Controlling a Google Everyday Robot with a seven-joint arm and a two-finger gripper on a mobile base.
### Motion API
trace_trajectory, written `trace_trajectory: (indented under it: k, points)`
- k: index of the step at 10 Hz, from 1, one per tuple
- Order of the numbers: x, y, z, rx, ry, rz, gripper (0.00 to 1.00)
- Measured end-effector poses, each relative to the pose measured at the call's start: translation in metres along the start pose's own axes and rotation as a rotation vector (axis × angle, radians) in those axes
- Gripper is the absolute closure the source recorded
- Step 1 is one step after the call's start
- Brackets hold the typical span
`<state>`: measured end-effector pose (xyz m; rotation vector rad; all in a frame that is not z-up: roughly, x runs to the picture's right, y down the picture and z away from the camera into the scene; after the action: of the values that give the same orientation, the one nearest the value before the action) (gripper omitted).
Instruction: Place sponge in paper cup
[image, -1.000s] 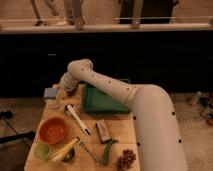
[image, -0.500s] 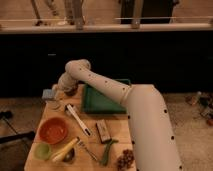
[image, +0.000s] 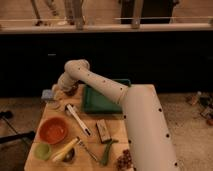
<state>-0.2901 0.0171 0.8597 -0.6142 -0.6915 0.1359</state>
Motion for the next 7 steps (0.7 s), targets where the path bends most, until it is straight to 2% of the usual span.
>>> trace_trajectory:
  k: [3,4,7]
  points:
    - [-0.0007,-0.0008,0.0055,-0.013,0.000,-0.003,0.99]
    - [-0.0006,-0.0007,0.0057,-0.013,0.000,-0.003,0.94]
    - [0.0011,-0.0013,0.0047,-0.011,0.000,-0.001,0.62]
